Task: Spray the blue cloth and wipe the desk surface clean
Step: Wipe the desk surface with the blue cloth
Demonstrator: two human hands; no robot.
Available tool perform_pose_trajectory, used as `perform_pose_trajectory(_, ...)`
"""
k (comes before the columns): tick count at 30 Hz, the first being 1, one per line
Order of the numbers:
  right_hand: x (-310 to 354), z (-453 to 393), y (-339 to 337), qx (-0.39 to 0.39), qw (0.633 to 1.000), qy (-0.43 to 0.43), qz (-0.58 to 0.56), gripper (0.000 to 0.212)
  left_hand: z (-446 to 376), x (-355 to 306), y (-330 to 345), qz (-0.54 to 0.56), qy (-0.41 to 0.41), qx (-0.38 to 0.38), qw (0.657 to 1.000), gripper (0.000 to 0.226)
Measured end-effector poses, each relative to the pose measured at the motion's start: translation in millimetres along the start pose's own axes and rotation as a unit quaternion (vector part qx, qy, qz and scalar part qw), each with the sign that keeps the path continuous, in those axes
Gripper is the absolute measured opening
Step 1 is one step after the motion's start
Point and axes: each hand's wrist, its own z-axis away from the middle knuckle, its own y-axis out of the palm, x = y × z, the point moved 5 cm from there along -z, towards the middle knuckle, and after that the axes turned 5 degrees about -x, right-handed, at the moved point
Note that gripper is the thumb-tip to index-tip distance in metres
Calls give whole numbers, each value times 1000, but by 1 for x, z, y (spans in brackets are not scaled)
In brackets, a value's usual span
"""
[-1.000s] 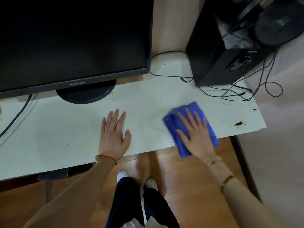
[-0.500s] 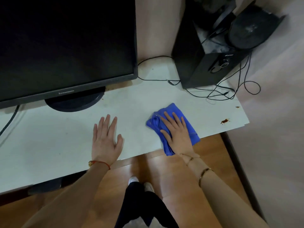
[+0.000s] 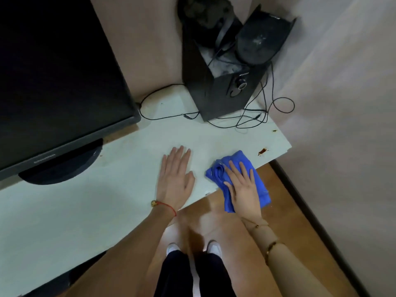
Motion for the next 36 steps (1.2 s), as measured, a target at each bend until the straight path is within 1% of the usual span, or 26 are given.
perform_pose_trajectory(4, -32, -3, -10, -13, 1000, 12, 3, 49, -16, -30, 22, 33, 19, 5, 999, 59)
perform_pose_trajectory(8, -74, -22, -21, -25, 999, 20, 3, 49, -31, -54, 47, 33, 10, 11, 999, 59)
perform_pose_trajectory(11, -113, -49, -32, -50, 997, 52, 0, 50, -45, -70, 64, 26, -22, 0, 999, 58)
perform_pose_trajectory(14, -132, -78, -37, -60, 994, 87, -22, 53, -54, -81, 77, -8, -84, -11, 996, 60)
perform_pose_trajectory(16, -124, -77, -33, -52, 997, 52, -23, 51, -54, -83, 81, -29, -101, -20, 994, 61)
perform_pose_trajectory(18, -116, -60, -29, -20, 999, -30, -15, 48, -53, -85, 83, -46, -105, -24, 993, 61)
perform_pose_trajectory(20, -127, -44, -34, -2, 996, -89, -13, 48, -53, -85, 83, -50, -104, -26, 993, 62)
perform_pose_trajectory(21, -142, -46, -39, -4, 995, -97, -21, 48, -54, -87, 83, -51, -106, -29, 993, 62)
perform_pose_trajectory(22, -158, -55, -46, -11, 996, -87, -32, 47, -55, -89, 83, -52, -108, -30, 992, 62)
perform_pose_trajectory(24, -188, -84, -58, -21, 997, -35, -69, 44, -56, -91, 83, -55, -113, -26, 992, 63)
perform_pose_trajectory(26, -201, -120, -60, -8, 995, 0, -95, 43, -57, -91, 83, -56, -117, -25, 991, 63)
perform_pose_trajectory(27, -197, -131, -58, -4, 996, -7, -87, 43, -57, -91, 83, -55, -118, -25, 991, 63)
perform_pose_trajectory(29, -181, -133, -50, -9, 998, -55, -37, 46, -57, -91, 83, -53, -121, -25, 991, 63)
perform_pose_trajectory(32, -159, -90, -38, 2, 988, -148, 37, 47, -57, -93, 81, -50, -118, -34, 991, 62)
perform_pose_trajectory(34, -160, -67, -37, 23, 983, -180, 41, 46, -57, -92, 80, -49, -115, -40, 991, 61)
perform_pose_trajectory(35, -165, -66, -39, 27, 982, -185, 31, 45, -57, -93, 80, -49, -114, -42, 991, 61)
perform_pose_trajectory(36, -171, -71, -43, 27, 985, -172, 7, 44, -56, -93, 80, -49, -114, -43, 991, 61)
